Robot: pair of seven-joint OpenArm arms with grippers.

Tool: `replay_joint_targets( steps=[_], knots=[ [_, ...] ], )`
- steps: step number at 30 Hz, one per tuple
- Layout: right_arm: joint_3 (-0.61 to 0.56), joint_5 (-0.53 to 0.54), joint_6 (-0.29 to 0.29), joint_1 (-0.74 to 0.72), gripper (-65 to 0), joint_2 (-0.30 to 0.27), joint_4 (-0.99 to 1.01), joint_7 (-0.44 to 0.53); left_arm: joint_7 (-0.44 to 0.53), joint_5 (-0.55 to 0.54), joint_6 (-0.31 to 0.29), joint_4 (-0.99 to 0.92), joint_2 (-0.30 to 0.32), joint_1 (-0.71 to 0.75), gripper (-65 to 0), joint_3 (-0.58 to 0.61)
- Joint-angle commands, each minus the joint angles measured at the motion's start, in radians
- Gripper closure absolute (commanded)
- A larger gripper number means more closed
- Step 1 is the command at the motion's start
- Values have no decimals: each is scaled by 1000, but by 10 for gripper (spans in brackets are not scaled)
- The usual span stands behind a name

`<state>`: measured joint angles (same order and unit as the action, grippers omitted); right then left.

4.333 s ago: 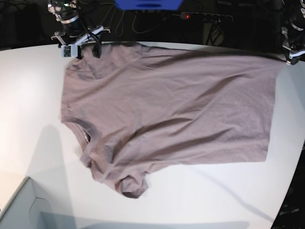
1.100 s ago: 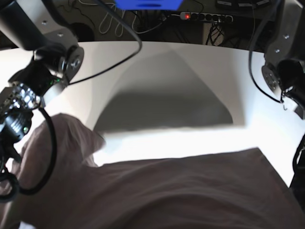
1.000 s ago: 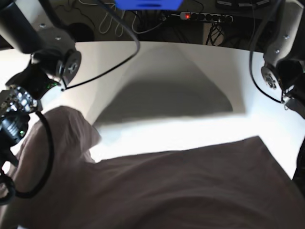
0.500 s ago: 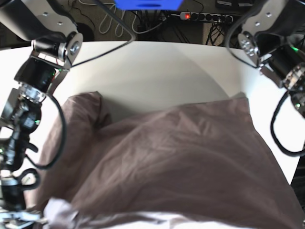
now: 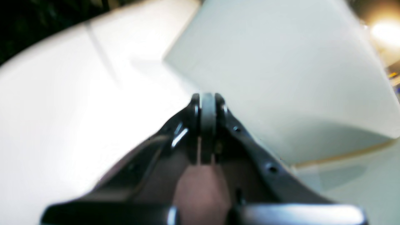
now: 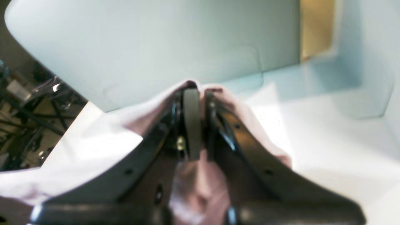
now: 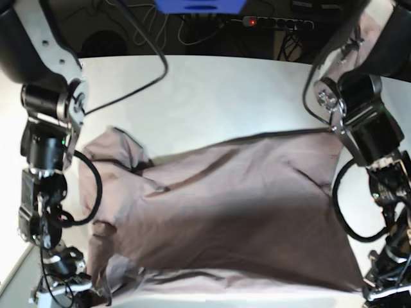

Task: Layout the t-shirt on the table in an organized manner, then fold the t-shirt properly
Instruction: 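Release the shirt and raise both grippers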

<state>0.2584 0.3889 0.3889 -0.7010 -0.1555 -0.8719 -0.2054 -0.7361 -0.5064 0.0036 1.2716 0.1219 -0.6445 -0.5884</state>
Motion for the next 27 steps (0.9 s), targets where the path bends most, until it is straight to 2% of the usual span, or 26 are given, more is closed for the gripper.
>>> replay_joint_targets(
  steps=[1,4,6,11,13,16,19,22,27],
  knots=[
    [-1,17,11,-76,0,-20,24,42,26,-18,-9,-33,12,-54,0,2],
    [-1,17,11,-148,0,-29,150,42,117,-18,-9,-146,22,-80,-2,6],
    [-3,17,11,-181,-49,-31,211,42,158,-18,-9,-214,32,-90,-35,6],
    [-3,17,12,-199,-281,-56,263,42,174,-28,-7,-413,65,-128,-258,5],
    [-3,17,14,-197,-358,-56,263,40,175,-28,-7,-424,63,-127,-321,2],
    [-3,17,14,-164,-440,-57,260,40,169,-28,-7,-424,61,-113,-383,2],
    [-3,17,14,-125,-467,-72,259,39,166,-30,-4,-381,58,-44,-406,3],
    [-3,18,15,-67,-466,-85,231,36,137,-30,-6,-274,57,85,-407,2],
    [-3,18,15,131,-466,-85,10,34,145,-30,-7,-103,32,332,-407,2]
  ],
)
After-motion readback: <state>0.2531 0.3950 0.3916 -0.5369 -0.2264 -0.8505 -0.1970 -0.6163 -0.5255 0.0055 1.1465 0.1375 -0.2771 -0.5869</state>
